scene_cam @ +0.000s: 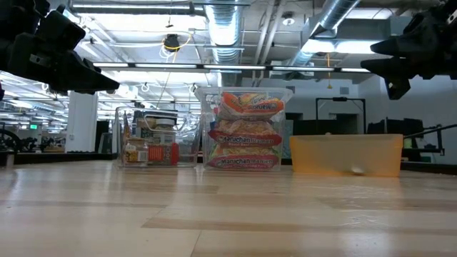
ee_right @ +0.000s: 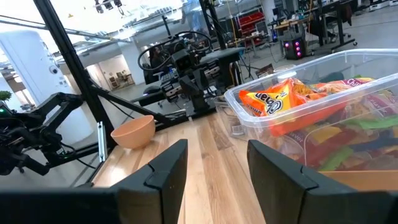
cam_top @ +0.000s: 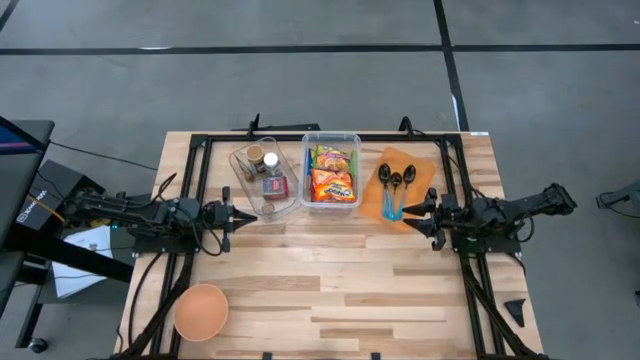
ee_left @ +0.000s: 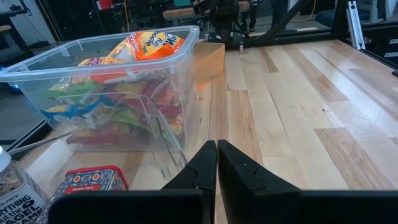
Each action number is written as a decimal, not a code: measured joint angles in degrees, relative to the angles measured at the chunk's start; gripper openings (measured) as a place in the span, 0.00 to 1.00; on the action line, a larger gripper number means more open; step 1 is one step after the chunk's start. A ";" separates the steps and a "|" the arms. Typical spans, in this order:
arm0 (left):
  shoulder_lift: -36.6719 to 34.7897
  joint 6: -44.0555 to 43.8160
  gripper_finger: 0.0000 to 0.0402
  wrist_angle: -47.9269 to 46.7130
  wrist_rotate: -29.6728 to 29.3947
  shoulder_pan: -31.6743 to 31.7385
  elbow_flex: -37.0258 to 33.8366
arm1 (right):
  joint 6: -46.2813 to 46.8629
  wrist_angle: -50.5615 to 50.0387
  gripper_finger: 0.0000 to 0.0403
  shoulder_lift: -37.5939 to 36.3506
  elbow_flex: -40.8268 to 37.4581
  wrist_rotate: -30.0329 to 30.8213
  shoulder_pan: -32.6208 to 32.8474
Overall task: Pick & Place Food Item
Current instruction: Return to Home Position
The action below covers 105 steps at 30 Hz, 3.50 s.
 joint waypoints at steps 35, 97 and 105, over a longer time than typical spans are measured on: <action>0.00 0.00 0.02 0.00 0.04 0.00 0.00 | 0.00 0.00 0.41 0.00 -0.02 0.00 0.00; -0.02 0.01 0.02 -0.01 0.04 0.00 0.00 | 0.00 -0.01 0.41 0.00 -0.02 -0.01 -0.01; -0.02 0.00 0.02 0.00 0.02 0.00 0.00 | 0.00 0.00 0.41 0.01 -0.02 -0.02 -0.02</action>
